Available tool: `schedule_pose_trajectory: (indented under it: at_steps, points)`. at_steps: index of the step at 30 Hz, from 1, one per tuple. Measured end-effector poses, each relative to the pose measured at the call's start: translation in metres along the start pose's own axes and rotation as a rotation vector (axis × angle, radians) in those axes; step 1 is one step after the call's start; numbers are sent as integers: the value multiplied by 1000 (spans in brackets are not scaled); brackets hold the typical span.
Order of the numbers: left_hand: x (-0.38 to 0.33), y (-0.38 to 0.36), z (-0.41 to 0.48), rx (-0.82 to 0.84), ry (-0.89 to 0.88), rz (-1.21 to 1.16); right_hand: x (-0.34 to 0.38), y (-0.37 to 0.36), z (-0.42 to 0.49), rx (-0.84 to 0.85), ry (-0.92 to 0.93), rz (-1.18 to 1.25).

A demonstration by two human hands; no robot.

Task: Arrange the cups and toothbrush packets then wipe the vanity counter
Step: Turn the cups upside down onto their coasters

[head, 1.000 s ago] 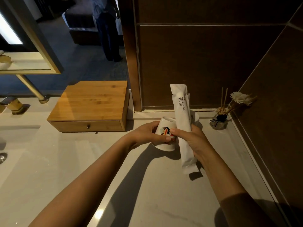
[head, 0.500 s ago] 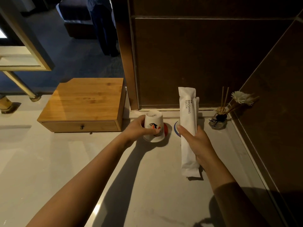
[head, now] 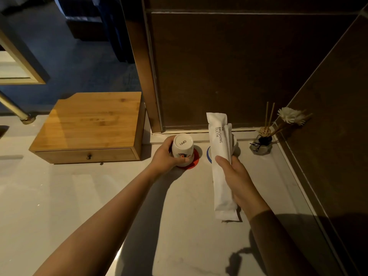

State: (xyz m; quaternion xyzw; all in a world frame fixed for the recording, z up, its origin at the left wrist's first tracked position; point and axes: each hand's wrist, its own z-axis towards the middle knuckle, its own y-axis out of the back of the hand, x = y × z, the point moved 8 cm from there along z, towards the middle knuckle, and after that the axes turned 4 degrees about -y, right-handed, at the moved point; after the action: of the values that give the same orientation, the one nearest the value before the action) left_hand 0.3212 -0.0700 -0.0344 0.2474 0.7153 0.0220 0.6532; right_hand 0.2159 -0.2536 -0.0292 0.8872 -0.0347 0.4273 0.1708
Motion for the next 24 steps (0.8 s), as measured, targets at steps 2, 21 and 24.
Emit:
schedule_pose_trajectory:
  at_steps: [2, 21, 24]
  points:
    - [3, -1, -1, -11, 10, -21, 0, 1, 1, -7, 20, -18]
    - [1, -9, -1, 1, 27, -18, 6, 1, 2, 15, 55, 36]
    - [-1, -7, -4, 20, -8, -51, 8, 2, -1, 17, 51, 56]
